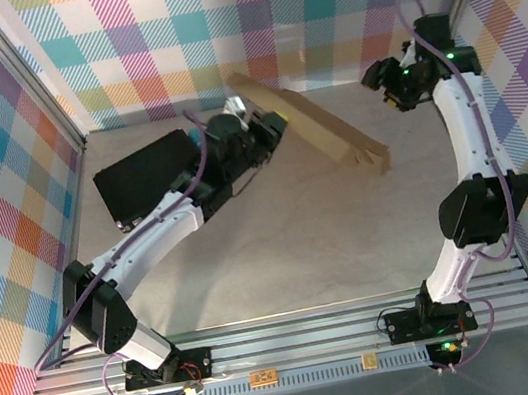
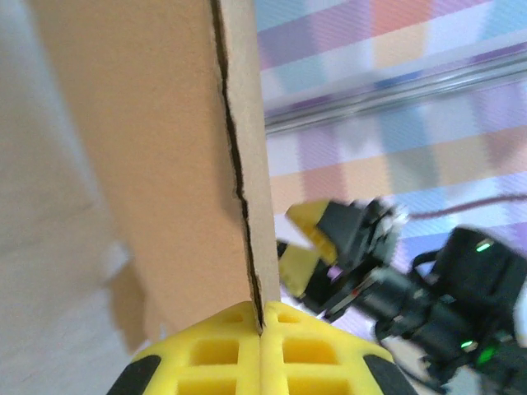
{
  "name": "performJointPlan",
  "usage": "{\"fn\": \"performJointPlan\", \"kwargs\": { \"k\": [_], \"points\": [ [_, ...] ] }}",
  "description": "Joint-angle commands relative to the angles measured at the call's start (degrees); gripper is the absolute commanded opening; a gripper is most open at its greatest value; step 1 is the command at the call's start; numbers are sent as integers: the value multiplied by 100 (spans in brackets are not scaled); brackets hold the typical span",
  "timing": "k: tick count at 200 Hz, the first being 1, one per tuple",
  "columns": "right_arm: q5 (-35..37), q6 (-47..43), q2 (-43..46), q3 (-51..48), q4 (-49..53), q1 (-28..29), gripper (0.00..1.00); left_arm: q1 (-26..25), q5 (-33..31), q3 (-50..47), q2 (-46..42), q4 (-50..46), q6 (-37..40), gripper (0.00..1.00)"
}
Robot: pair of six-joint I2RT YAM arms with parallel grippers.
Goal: Fold the paper box
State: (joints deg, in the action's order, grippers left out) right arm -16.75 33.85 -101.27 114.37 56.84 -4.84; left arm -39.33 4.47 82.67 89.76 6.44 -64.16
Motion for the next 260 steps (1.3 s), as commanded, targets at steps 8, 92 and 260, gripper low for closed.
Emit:
{"fn": "performJointPlan", "kwargs": {
  "k": [8, 92, 260],
  "points": [
    [-462, 251, -222, 247, 29, -252, 67, 592, 1006, 337, -272, 776, 51, 0],
    [-1737, -114, 161, -1007, -1491, 4, 67, 1600, 1765, 1083, -312, 1130, -599, 0],
    [1709, -5218, 3495, -4149, -5625, 3169, 76, 1727, 1664, 1357, -2, 964, -580, 0]
  ]
}}
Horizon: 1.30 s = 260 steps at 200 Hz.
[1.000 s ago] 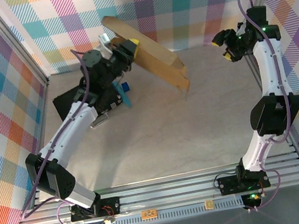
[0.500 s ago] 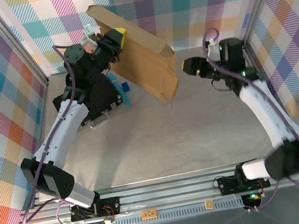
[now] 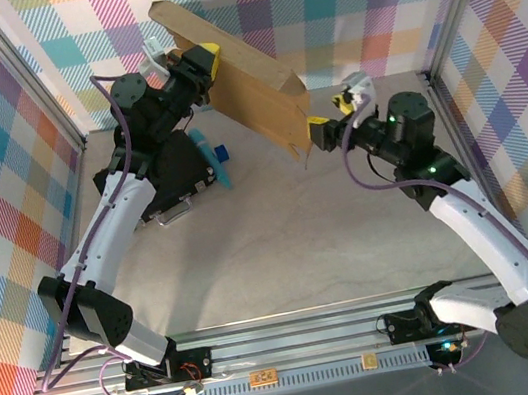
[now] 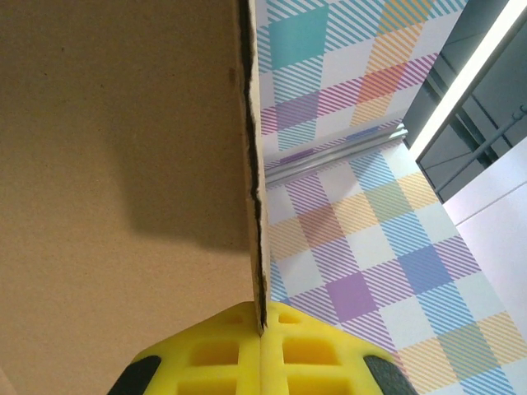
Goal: Fold the paper box
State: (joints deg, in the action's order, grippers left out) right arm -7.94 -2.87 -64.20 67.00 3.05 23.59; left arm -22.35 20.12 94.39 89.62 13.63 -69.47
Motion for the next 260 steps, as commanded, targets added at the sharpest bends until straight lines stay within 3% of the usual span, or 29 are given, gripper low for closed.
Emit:
{"fn": "performJointPlan", "kwargs": {
  "k": [1, 39, 65, 103, 133, 158, 164, 177, 185, 197, 216, 241, 260],
  "points": [
    [838, -1565, -231, 608, -245, 327, 77, 29, 98, 185, 11, 245, -53, 0],
    [742, -1557, -857, 881, -502, 338, 77, 12, 62, 194, -23, 255, -53, 0],
    [837, -1406, -1310, 1383, -479, 355, 72, 11, 45, 148, -76, 235, -58, 0],
    [775, -1234, -1665, 1818, -235, 479, 45, 6, 1, 80, -129, 211, -42, 0],
    [998, -881, -1601, 1792, -117, 487, 0, 6, -8, 86, -129, 210, -57, 0],
    [1321, -647, -1327, 1549, -333, 414, 0, 2, -122, 212, -175, -170, -3, 0],
    [1302, -545, -1240, 1510, -380, 344, 0, 7, -175, 261, -205, -382, 31, 14],
    [1133, -64, -1111, 1585, -269, 98, 0, 11, -349, 349, -320, -978, 185, 57],
    [986, 227, -1065, 1695, -110, -89, 0, 20, -527, 327, -452, -1430, 303, 70],
    [797, 562, -1018, 1870, 147, -328, 0, 78, -820, 74, -743, -1950, 442, 81],
    [579, 955, -972, 2159, 550, -569, 0, 284, -999, -792, -1215, -2156, 305, 82],
    [470, 1367, -900, 2503, 1065, -717, 0, 437, -524, -2033, -1351, -1290, 14, 71],
    [298, 1771, -813, 2657, 1350, -918, 0, 442, -121, -2508, -1022, -608, -12, 76]
  ]
}}
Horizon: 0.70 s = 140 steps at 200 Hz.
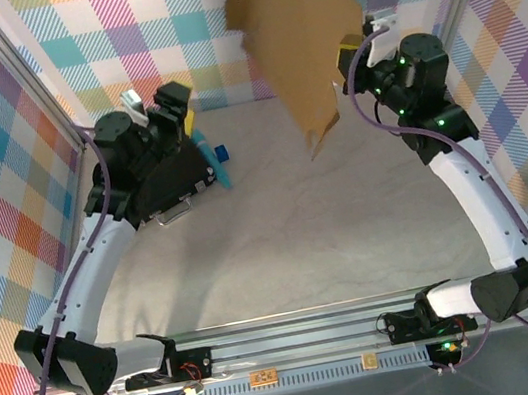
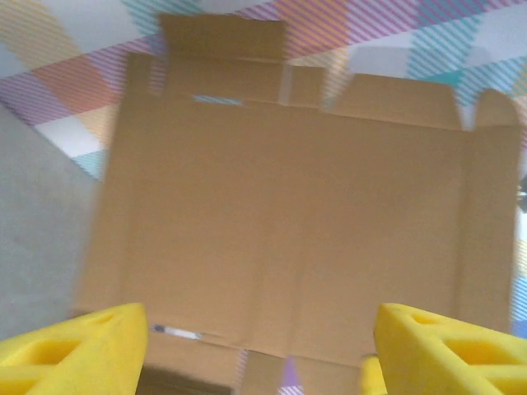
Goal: Fold the paper box
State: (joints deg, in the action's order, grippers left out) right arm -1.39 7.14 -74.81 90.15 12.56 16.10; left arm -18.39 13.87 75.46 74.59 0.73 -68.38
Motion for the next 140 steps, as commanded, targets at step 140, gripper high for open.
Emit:
{"fn": "performJointPlan", "kwargs": {
  "k": [140],
  "points": [
    [-1283, 3075, -88, 1454, 1462, -730, 0, -458, 1408, -856, 3347, 4846, -1072, 81]
  ]
}}
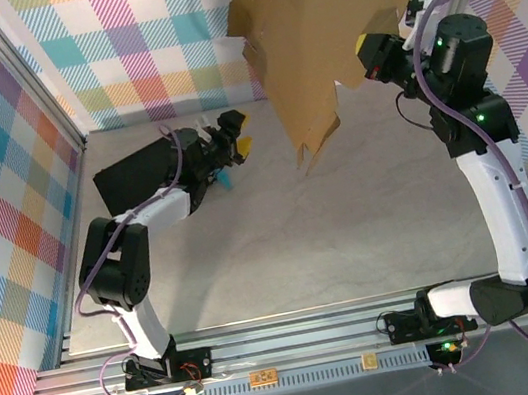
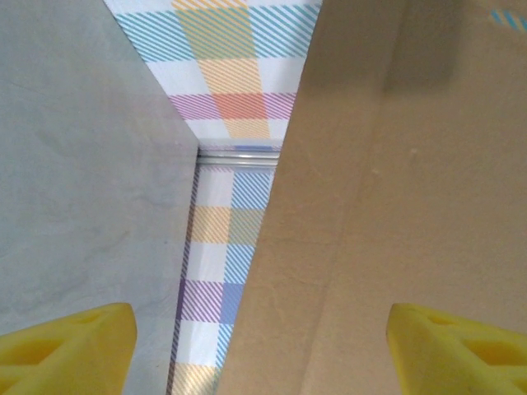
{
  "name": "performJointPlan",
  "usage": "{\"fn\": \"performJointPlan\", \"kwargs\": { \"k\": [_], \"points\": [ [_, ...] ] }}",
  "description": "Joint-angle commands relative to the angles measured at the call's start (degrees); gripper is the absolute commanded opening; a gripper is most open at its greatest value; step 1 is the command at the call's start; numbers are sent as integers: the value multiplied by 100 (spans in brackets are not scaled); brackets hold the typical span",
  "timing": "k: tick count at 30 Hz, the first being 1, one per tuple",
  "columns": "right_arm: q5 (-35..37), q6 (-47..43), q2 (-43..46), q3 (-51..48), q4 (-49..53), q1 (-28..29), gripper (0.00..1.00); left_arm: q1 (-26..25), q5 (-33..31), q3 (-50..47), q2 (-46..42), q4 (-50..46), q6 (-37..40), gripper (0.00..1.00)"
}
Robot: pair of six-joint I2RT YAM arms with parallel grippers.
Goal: Fold the paper box
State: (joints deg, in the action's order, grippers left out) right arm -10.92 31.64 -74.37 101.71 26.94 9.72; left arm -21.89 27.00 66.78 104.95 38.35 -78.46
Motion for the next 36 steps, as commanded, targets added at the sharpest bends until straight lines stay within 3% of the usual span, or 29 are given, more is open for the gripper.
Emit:
{"fn": "performJointPlan", "kwargs": {
  "k": [1, 7, 16, 24, 36],
  "points": [
    [-335, 638, -135, 310, 27, -97, 0, -111, 86, 6, 322, 1112, -69, 81],
    [-719, 1175, -415, 582, 225, -236, 0, -283, -98, 246, 887, 2539, -403, 86],
    [-1287, 1581, -761, 879, 481, -529, 0, -351, -155, 377, 977, 2825, -300, 84],
    [-1452, 1647, -871, 848, 549, -737, 0, -369, -8, 514, 953, 2589, -265, 62],
    [-1851, 1929, -1053, 992, 597, -883, 0, -420, 81, 756, 1062, 2356, -276, 51]
  ]
}}
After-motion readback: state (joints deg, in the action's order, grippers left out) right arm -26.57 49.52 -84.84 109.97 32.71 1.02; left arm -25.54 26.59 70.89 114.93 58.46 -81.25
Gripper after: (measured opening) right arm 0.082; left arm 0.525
